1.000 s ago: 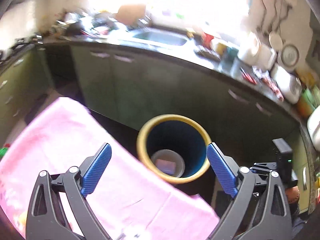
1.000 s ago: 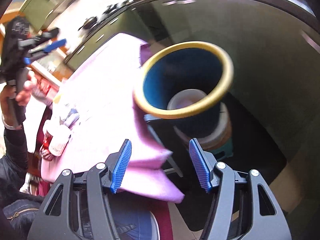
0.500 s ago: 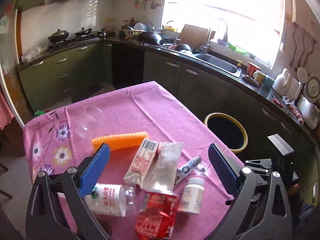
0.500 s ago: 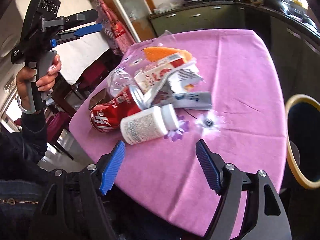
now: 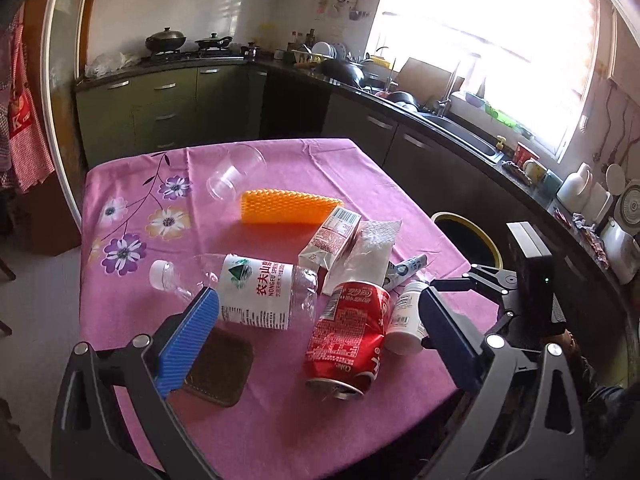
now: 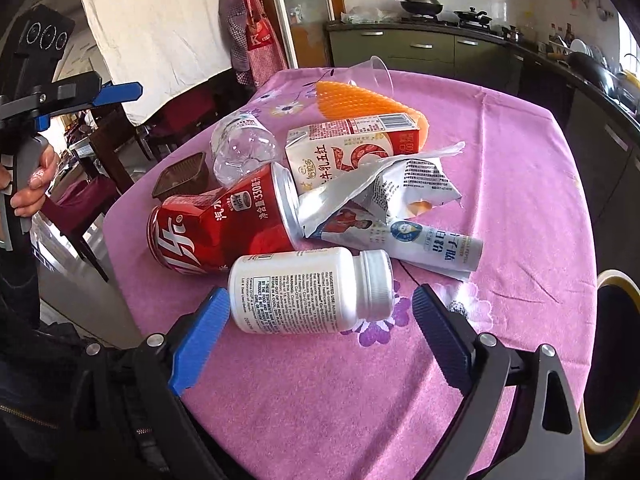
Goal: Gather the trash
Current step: 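Grasp the white pill bottle with the right gripper, then drop the pill bottle into the bin by opening the right gripper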
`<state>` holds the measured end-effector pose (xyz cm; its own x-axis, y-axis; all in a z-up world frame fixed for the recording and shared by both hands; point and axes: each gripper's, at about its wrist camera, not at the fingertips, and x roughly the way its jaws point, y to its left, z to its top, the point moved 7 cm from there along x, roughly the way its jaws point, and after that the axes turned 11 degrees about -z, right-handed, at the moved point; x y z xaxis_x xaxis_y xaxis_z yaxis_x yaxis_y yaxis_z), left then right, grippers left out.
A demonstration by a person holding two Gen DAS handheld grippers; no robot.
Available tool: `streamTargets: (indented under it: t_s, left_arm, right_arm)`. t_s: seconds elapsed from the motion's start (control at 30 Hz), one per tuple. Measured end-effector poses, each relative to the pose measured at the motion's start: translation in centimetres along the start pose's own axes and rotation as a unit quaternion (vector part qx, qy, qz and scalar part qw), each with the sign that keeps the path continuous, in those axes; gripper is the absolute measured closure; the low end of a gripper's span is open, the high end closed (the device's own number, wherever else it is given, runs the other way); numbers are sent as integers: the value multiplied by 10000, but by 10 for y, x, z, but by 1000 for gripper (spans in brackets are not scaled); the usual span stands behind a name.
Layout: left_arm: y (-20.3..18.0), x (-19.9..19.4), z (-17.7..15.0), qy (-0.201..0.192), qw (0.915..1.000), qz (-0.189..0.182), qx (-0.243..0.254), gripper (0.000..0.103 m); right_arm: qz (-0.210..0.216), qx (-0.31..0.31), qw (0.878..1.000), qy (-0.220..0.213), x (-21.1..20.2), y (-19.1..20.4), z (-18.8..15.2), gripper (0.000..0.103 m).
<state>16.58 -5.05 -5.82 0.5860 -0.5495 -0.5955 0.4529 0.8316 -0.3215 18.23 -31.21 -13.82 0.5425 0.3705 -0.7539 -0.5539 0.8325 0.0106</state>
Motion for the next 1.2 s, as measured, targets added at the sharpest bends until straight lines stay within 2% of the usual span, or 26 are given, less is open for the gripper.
streamTargets:
  t_s: [0.23, 0.37, 0.43, 0.53, 0.67, 0.77, 0.83, 0.97, 1.03, 1.1, 1.2]
  left_arm:
    - [0, 3, -14, 85, 9999, -83, -39, 8]
    - [0, 6, -16, 108, 9998, -142, -42, 8]
    - [0, 7, -17, 130, 9998, -147, -38, 8]
    - [3, 9, -18, 171, 9997, -155, -24, 8]
    - [3, 11, -18, 204, 9996, -175, 1, 8]
    - [0, 13, -19, 235, 9995, -201, 45, 8]
    - [-3, 14, -19, 257, 9994, -220, 71, 8]
    - [-10, 19, -20, 323, 9987, -347, 160, 8]
    - [-15, 22, -21, 368, 9983, -396, 226, 8]
    - [-18, 25, -21, 415, 9978, -427, 273, 8]
    - [-23, 28, -21, 470, 9971, -499, 321, 7]
  right_arm:
    - [-105, -361, 9992, 130, 12, 9, 2, 11]
    - [-161, -247, 9994, 155, 22, 11, 5, 12]
    - [-245, -170, 9994, 150, 25, 8, 5, 18]
    - [-241, -90, 9996, 138, 27, 6, 6, 19]
    - [-198, 39, 9998, 27, 12, -1, 4, 19]
    - [-357, 277, 9989, -156, -10, -22, 6, 19]
    - [-604, 564, 9961, -311, -27, -49, 6, 19]
    - [-1415, 1352, 9800, -365, -54, -127, -4, 19]
    - [-1807, 1766, 9674, -178, -58, -171, -18, 19]
    - [-2262, 2160, 9498, 91, -55, -214, -35, 18]
    - [-2743, 2493, 9275, 485, -43, -263, -60, 18]
